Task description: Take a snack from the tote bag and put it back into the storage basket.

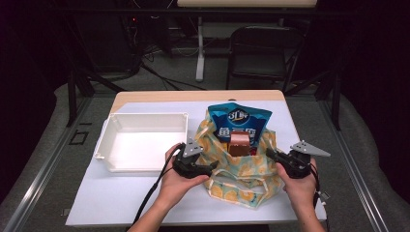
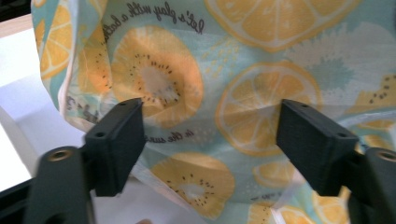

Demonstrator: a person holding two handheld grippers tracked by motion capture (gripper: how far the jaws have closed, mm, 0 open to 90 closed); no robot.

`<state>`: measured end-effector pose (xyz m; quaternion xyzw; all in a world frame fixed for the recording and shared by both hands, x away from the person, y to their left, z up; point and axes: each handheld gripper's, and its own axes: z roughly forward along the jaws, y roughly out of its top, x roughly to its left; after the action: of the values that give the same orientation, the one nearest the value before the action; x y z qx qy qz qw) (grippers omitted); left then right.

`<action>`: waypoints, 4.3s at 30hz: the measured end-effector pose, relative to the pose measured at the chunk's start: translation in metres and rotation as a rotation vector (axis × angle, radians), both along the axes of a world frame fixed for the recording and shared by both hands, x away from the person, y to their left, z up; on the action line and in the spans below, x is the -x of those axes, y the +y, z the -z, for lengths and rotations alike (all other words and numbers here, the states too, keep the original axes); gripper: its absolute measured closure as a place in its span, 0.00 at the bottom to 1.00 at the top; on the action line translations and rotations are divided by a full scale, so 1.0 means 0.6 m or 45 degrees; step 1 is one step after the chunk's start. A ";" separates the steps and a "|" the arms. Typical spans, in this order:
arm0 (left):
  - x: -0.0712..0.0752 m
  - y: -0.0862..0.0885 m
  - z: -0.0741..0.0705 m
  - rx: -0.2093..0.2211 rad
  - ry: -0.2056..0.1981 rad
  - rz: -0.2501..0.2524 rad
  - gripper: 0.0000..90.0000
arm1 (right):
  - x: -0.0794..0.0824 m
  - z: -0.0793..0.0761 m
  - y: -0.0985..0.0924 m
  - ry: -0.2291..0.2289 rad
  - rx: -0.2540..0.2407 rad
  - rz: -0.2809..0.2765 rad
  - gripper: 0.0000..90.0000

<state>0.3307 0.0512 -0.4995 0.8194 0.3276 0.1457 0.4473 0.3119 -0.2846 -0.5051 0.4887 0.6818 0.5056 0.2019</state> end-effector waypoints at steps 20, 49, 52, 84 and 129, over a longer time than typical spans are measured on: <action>-0.005 0.029 0.062 -0.069 0.234 0.004 1.00 | -0.003 0.005 0.000 0.027 0.037 0.008 0.98; 0.029 0.063 -0.014 0.217 0.068 -0.033 0.66 | 0.019 -0.019 -0.046 -0.040 -0.055 0.079 0.53; 0.023 0.052 -0.026 0.239 0.064 -0.029 0.57 | 0.015 -0.021 -0.030 -0.040 -0.041 0.065 0.48; -0.009 0.036 0.058 0.144 0.313 -0.082 1.00 | -0.019 0.023 0.005 0.204 0.001 0.131 1.00; -0.035 0.003 0.036 -0.035 0.164 -0.267 0.96 | -0.086 0.025 -0.004 0.102 0.021 -0.015 1.00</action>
<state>0.3516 0.0529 -0.5212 0.7943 0.4376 0.1433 0.3963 0.3633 -0.2870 -0.5201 0.5028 0.6963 0.4814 0.1753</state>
